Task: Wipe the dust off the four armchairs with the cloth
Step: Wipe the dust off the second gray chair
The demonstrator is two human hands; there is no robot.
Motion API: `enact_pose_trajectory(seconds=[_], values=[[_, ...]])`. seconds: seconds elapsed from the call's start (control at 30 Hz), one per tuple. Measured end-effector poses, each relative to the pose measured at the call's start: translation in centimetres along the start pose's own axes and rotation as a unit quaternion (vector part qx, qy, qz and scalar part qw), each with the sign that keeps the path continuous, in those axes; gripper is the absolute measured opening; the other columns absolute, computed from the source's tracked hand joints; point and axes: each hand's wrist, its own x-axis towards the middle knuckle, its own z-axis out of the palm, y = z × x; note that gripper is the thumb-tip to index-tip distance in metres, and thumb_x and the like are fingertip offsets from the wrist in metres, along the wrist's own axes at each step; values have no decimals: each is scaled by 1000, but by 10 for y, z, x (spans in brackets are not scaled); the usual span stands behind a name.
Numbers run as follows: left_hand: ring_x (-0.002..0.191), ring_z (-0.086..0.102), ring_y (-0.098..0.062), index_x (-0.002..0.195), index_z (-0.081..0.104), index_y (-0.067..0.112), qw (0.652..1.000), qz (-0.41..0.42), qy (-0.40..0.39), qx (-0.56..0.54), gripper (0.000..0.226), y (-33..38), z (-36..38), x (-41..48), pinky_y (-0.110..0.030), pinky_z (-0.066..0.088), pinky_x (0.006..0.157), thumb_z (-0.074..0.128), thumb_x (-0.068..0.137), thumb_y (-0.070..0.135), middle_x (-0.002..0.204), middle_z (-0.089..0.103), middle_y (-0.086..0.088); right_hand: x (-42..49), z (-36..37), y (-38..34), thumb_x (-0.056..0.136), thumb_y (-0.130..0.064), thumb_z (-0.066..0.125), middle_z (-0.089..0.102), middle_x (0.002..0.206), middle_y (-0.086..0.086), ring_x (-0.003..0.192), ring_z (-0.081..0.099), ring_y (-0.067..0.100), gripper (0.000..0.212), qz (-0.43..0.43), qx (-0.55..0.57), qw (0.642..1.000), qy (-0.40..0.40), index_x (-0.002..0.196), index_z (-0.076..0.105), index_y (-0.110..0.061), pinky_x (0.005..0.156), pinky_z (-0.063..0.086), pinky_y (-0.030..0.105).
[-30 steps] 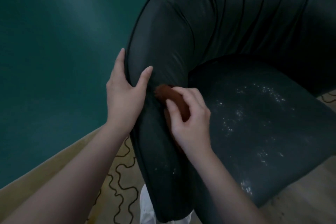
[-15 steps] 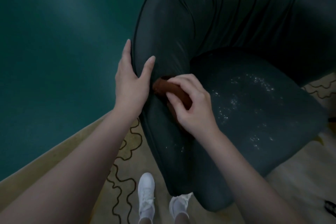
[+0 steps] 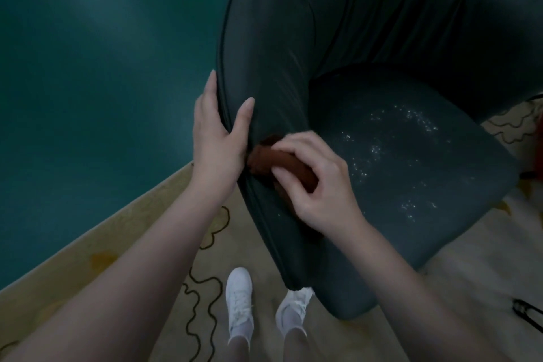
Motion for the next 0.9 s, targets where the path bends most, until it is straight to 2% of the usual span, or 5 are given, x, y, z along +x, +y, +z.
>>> enact_pose_trajectory(seconds=[0.27,0.43,0.57,0.7,0.9], values=[[135,28,-3,157,16,20,1000,2,-17,-6,68,-1,4,-2,-1,18,99,51,101,37,153,31,-1,2,-6,-3,87,-6,66,62,104,5,100,58,8,17,21,-17,999,26,104,69,-4,90,41,15],[139,30,-10,157,18,19,1000,6,-7,-8,68,-3,6,-1,-8,18,103,52,101,37,153,31,-3,-9,-1,-4,86,-4,66,62,103,7,98,59,11,16,4,-19,1000,8,102,68,-2,90,42,18],[132,30,0,155,23,20,1000,-9,6,-9,65,1,5,-3,-8,19,104,54,100,36,153,33,0,-26,-9,-4,85,0,67,61,103,7,101,58,10,15,-20,-7,1000,-23,101,68,0,92,40,17],[136,40,-12,153,31,20,999,-19,28,-3,64,3,5,-11,-35,33,114,57,98,39,150,41,1,-21,-14,12,88,-4,63,61,104,7,101,57,9,15,9,4,1000,7,103,66,-1,90,41,16],[139,31,-7,155,24,21,997,-53,63,7,71,8,18,-61,-21,25,113,60,97,36,154,33,3,-19,-18,33,91,-7,61,61,103,3,99,57,7,16,65,67,995,23,106,65,-7,87,42,16]])
